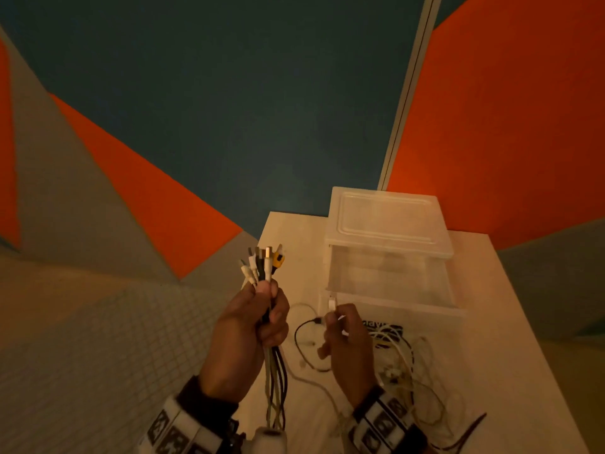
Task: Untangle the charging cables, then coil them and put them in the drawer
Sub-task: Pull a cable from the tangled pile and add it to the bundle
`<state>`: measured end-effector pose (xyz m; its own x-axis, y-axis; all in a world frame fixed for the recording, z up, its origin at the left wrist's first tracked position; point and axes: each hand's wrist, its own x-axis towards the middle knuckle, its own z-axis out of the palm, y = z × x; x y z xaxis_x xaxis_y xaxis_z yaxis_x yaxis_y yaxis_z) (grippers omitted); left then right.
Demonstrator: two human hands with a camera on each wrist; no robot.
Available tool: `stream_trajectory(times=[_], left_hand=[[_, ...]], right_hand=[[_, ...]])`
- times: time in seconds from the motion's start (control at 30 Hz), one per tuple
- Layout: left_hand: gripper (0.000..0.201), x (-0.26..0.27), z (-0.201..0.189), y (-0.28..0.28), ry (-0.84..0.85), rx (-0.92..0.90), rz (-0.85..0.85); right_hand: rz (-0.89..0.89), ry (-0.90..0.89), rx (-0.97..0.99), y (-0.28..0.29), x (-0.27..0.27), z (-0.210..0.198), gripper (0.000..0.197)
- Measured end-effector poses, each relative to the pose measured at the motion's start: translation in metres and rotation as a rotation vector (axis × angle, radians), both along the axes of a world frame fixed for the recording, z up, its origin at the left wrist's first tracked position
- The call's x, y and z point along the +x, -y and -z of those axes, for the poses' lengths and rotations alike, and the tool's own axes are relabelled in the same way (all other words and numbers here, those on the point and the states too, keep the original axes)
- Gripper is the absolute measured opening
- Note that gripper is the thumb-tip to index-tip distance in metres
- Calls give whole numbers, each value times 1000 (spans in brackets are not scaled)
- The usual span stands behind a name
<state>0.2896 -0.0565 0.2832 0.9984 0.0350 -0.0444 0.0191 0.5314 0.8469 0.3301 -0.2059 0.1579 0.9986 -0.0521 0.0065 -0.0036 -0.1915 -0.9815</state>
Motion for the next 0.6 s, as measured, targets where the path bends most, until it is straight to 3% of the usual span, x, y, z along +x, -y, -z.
stream_trajectory(times=[0.1,0.2,0.33,0.47,0.6], left_hand=[[19,7,2,15,-5,59,-26],[20,11,3,29,-28,109,-54],[23,12,-4,51,-12,187,-65],[42,9,-9,67,-32,237,-60],[34,4,-7,77,-35,250,-33]], right_hand=[[-51,179,-18,19,-9,-56,15],[-69,305,-80,30,-10,-84,9],[-75,354,31,36,-15,-117,9],[-55,361,152,31,-20,-139,11],[13,359,123,23,-17,-143,16]])
